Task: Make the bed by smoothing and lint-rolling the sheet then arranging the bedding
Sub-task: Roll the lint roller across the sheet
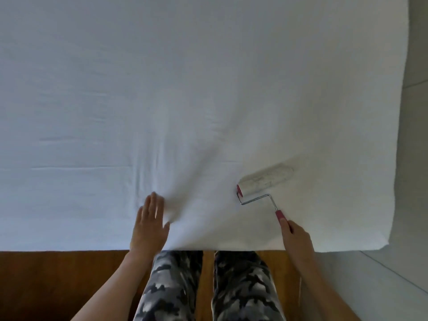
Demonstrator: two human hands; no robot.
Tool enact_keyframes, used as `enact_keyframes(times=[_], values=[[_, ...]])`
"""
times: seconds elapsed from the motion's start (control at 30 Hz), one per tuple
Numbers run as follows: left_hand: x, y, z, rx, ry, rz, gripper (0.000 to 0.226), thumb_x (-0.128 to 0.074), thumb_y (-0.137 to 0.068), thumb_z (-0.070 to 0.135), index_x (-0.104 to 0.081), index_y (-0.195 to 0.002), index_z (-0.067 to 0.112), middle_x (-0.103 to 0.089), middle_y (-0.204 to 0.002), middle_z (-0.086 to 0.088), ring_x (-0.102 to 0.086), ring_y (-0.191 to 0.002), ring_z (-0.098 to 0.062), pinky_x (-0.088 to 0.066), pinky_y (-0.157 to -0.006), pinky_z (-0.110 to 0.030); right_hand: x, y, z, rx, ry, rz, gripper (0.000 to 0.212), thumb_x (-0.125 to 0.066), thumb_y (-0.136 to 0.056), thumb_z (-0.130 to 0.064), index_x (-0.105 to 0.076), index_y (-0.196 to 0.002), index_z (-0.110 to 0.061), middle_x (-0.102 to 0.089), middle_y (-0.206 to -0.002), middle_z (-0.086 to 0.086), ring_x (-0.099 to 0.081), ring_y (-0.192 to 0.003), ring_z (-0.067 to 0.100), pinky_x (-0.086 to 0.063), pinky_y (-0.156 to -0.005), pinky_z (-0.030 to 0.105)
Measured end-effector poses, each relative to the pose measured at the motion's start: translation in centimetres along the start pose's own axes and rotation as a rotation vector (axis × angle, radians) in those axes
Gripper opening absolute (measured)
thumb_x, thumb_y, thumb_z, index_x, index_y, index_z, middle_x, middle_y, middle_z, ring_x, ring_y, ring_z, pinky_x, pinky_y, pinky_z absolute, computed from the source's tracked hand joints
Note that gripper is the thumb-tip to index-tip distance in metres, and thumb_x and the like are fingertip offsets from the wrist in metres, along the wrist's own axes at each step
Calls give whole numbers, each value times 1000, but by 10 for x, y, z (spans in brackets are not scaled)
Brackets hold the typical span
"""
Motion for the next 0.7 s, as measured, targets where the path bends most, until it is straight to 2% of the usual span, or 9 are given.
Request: enact_keyframes(times=[0.03, 0.1, 0.17, 0.37, 0.57, 0.7], values=[[6, 9, 0, -18, -16, -89, 77, -54, -95, 38, -18, -152, 1, -2, -158, -20, -14, -147, -35, -25, -117, -47, 4, 8, -5, -29, -4, -4, 49, -35, -101, -47, -50, -67, -15, -57, -66, 4, -54, -62, 17, -37, -57, 26], [19, 30, 2, -23, -60, -284, 70, -34, -103, 40, 1, -155, 10, 16, -159, -15, 2, -150, -29, -13, -121, -42, 10, 31, -11, -84, -22, -23, 55, -34, -99, -53, -48, -65, -13, -54, -64, 4, -50, -60, 16, -36, -57, 27], [44, 51, 8, -29, -86, -358, 63, -25, -105, 40, 3, -155, 15, 15, -161, -12, 4, -150, -25, -8, -121, -39, 18, 58, -15, -126, -45, -32, 55, -34, -98, -54, -45, -64, -12, -50, -64, 5, -46, -59, 16, -35, -57, 28], [131, 109, 15, -35, 55, -117, 60, -31, -104, 38, -8, -156, 17, 3, -163, -8, -4, -150, -22, -10, -120, -36, 42, 137, -30, -102, -74, -41, 59, -33, -97, -59, -40, -61, -13, -44, -61, 3, -42, -56, 15, -33, -55, 29], [181, 163, 3, 174, 236, 73, 60, -40, -102, 35, -18, -155, 16, -7, -163, -7, -17, -148, -26, -26, -115, -42, 71, 175, -62, 51, -147, -44, 58, -39, -98, -54, -42, -58, -11, -45, -59, 5, -45, -60, 22, -32, -54, 32], [188, 208, 10, 321, 442, 184, 59, -42, -102, 36, -21, -154, 18, -9, -163, -5, -21, -147, -28, -37, -109, -48, 92, 187, -73, 157, -125, -56, 59, -41, -97, -55, -51, -66, -6, -54, -66, 8, -50, -64, 21, -36, -58, 29]])
Point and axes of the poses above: each hand's wrist, its own y-axis away from the middle knuckle, its own x-axis out of the back of the hand, z = x × y, the point moved 5 cm from there along -y, towards the middle knuckle
